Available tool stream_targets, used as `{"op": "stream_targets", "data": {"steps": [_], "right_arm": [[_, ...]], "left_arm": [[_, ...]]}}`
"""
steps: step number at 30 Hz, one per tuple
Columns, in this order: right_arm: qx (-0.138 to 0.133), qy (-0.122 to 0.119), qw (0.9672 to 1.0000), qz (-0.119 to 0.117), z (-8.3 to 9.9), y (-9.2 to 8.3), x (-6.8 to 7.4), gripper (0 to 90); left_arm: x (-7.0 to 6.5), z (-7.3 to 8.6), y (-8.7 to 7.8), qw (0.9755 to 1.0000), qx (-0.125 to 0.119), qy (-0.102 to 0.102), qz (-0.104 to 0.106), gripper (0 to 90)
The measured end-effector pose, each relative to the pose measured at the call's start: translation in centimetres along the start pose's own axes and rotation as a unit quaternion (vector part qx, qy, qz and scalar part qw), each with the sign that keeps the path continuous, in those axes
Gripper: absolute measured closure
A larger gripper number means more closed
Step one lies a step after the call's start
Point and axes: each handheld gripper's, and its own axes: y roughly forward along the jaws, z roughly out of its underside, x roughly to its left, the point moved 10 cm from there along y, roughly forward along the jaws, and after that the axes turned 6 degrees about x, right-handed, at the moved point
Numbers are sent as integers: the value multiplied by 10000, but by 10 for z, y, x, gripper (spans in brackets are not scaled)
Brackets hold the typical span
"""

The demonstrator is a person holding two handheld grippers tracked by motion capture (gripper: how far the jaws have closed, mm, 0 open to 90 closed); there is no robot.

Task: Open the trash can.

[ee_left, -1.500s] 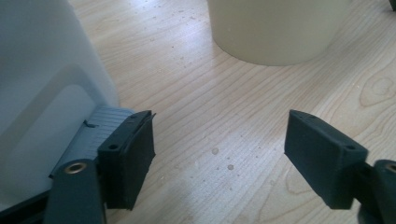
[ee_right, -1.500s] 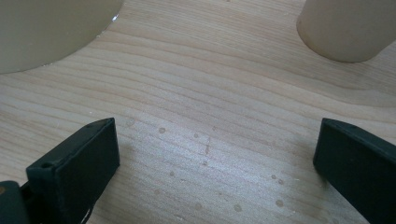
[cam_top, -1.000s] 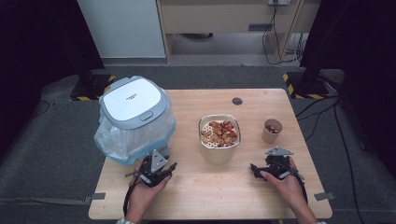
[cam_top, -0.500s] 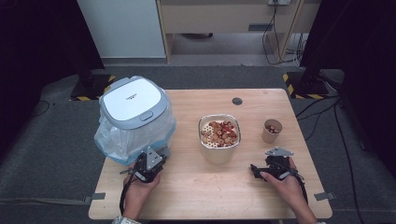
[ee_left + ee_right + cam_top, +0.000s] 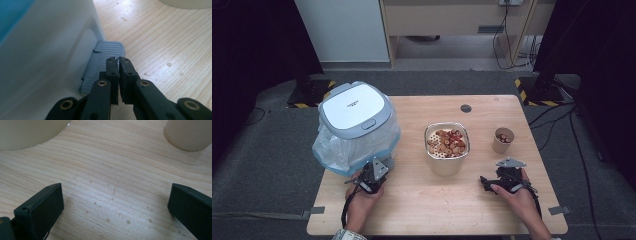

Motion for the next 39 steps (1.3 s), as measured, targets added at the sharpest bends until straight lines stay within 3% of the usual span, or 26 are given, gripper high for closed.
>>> {"op": "stream_targets", "data": {"steps": [7,12,19,39], "right_arm": [[-8,3,10000,-1,0,0,0,8],[-3,6,10000,-9,0,0,1,8],[-2,5,10000,-10,0,0,1,8],[-5,-10,10000,-11,0,0,1,8]], "left_arm": [[0,0,2,10000,-14,53,-73,827],[4,-4,-2,9997,-176,36,-166,839],[6,0,3,9998,-43,-6,-196,860],[4,4,7,9996,-47,-104,-269,894]]}}
